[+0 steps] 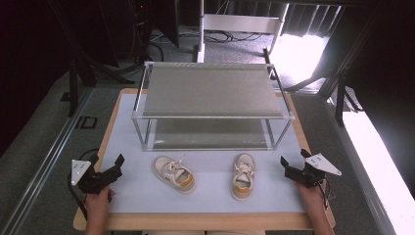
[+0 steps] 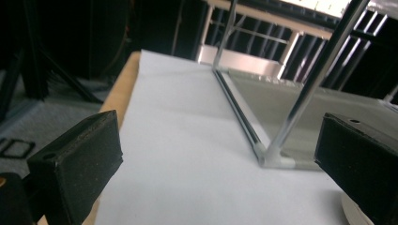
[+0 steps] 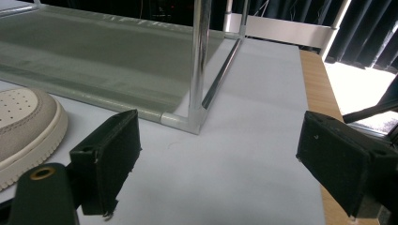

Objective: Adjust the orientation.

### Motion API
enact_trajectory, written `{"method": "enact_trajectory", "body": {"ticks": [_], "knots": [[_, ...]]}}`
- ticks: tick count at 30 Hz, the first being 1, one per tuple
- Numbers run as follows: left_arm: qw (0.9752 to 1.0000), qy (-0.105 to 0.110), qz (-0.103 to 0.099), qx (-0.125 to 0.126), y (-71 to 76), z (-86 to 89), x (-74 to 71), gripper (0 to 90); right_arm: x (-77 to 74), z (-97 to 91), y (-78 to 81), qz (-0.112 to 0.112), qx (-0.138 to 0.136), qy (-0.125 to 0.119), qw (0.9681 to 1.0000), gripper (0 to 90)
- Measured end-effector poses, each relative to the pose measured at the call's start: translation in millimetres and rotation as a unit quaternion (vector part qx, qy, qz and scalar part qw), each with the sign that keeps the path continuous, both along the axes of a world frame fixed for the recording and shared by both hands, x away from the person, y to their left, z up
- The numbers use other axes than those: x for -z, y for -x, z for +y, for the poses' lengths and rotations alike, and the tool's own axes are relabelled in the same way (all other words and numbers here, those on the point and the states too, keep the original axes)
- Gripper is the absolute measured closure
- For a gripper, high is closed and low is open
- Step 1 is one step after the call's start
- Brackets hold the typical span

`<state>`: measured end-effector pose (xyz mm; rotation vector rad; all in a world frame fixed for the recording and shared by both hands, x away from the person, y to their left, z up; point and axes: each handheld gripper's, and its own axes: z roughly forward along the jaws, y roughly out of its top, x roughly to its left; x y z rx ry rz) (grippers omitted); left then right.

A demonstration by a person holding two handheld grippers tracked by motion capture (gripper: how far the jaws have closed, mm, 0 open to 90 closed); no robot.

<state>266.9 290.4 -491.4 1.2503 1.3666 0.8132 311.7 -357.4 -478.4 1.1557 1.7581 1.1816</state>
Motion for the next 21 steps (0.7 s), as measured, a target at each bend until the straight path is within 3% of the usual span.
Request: {"method": "enact_trajectory", "body": {"ticks": [2, 5, 6, 9, 12, 16, 17, 18, 19, 21], "knots": [[0.9998, -0.003, 0.005, 0.019, 0.6, -0.4, -0.2, 0.7, 0.0, 0.1, 0.0, 0.000, -0.001, 0.001, 1.0000, 13.6], [0.9984, -0.025, 0.010, 0.050, 2.7, -2.4, -1.1, 0.8, 0.0, 0.3, 0.2, 0.000, -0.002, 0.002, 1.0000, 13.6], [0.9984, -0.025, 0.010, 0.050, 2.7, -2.4, -1.1, 0.8, 0.0, 0.3, 0.2, 0.000, -0.002, 0.002, 1.0000, 13.6], [0.9957, -0.048, 0.021, 0.077, 3.8, -5.9, -2.5, 0.8, 0.0, 0.0, 0.2, -0.001, -0.002, 0.001, 1.0000, 13.6], [0.9926, -0.055, 0.031, 0.103, 5.0, -7.6, -6.0, 0.8, 0.0, 0.2, 0.2, 0.000, -0.002, 0.001, 1.0000, 13.7], [0.9883, -0.043, 0.043, 0.140, 6.1, -9.9, -16.0, 0.8, 0.0, 0.1, 0.0, 0.000, -0.002, 0.001, 1.0000, 14.0], [0.9872, -0.053, 0.046, 0.143, 6.4, -12.4, -19.6, 0.8, 0.0, 0.2, 0.1, 0.001, -0.002, 0.001, 1.0000, 14.2], [0.9828, -0.070, 0.055, 0.162, 6.1, -17.8, -26.4, 0.9, 0.1, 0.8, 0.0, 0.001, -0.002, 0.003, 1.0000, 14.3], [0.9828, -0.070, 0.055, 0.162, 6.1, -17.8, -26.4, 1.2, 0.1, 0.8, 0.0, 0.001, -0.002, 0.003, 1.0000, 14.3], [0.9797, -0.076, 0.057, 0.177, 6.2, -23.2, -31.5, 1.3, 0.1, 1.2, 0.1, 0.000, -0.002, 0.006, 1.0000, 14.2]]}}
